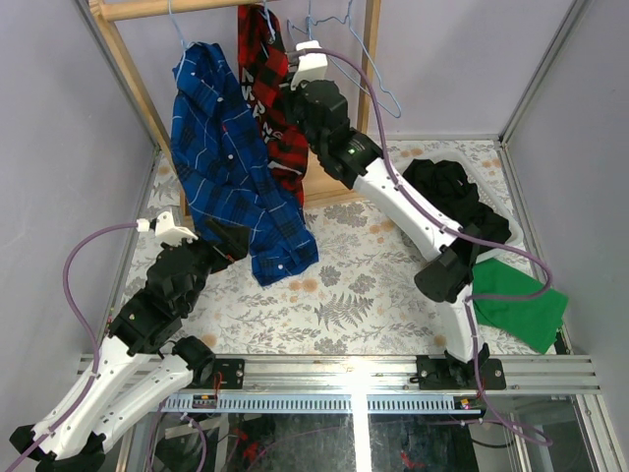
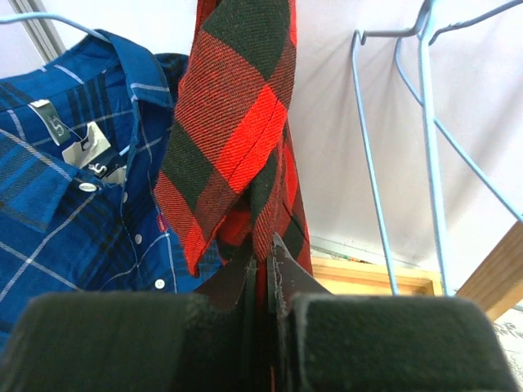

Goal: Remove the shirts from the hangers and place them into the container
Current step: Pick up the hanger from the clothesline.

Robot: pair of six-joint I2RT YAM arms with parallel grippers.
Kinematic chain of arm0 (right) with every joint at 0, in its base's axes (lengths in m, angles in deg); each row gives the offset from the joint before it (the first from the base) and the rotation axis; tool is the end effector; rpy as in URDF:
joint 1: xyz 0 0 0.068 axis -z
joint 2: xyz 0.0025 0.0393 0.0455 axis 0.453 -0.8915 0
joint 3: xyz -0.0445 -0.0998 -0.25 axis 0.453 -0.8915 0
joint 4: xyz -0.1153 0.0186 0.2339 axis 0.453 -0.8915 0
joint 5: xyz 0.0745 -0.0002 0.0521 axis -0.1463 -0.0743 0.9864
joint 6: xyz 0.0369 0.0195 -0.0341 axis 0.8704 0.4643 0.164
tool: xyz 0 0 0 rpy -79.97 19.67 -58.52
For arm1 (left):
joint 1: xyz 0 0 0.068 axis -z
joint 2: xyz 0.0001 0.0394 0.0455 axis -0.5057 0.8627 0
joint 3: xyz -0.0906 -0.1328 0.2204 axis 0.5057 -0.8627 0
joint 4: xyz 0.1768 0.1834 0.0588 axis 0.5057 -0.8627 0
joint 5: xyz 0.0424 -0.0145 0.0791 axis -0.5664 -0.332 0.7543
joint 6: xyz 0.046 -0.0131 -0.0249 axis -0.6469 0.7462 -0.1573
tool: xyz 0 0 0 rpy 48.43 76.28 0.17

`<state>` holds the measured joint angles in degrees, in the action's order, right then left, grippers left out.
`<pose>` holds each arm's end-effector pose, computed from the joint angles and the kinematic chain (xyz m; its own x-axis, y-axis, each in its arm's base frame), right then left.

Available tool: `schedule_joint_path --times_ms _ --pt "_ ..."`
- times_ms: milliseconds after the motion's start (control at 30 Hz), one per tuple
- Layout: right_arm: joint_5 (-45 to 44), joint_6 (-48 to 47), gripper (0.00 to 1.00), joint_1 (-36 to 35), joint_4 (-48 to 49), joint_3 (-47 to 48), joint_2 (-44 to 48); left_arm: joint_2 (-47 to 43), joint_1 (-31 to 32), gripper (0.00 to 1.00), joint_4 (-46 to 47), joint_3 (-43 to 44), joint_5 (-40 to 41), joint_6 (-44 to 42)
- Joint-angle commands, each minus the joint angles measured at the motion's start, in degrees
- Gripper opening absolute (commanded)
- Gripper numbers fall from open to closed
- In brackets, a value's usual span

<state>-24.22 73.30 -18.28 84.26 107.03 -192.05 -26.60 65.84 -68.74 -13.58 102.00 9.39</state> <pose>0.3520 0.3347 0.4707 0.0833 0.1623 -0.9832 -0.3854 0.9151 0.1184 0.1065 -0.0567 0.3312 -0.2727 -0.5046 -0.8192 0.0076 0.8503 -0.5263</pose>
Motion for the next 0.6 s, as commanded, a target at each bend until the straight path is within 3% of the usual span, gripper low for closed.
schedule_joint_path --times_ms 0,167,367,567 --pt "-0.8 0.3 0.00 0.4 6.4 2.0 8.8 0.4 -0.3 1.00 1.4 -0.2 -0.4 0.4" --pt "2.1 0.3 0.00 0.4 -2.1 0.3 13.5 1.2 -0.4 1.00 1.5 -0.1 0.0 0.5" --pt "8.0 0.2 0.00 0.4 -5.0 -10.6 22.5 2.1 -0.4 1.00 1.6 0.2 0.0 0.1" --pt "16.2 0.3 0.00 0.4 -8.9 -12.6 28.7 2.9 -0.4 1.00 2.3 0.1 -0.5 0.4"
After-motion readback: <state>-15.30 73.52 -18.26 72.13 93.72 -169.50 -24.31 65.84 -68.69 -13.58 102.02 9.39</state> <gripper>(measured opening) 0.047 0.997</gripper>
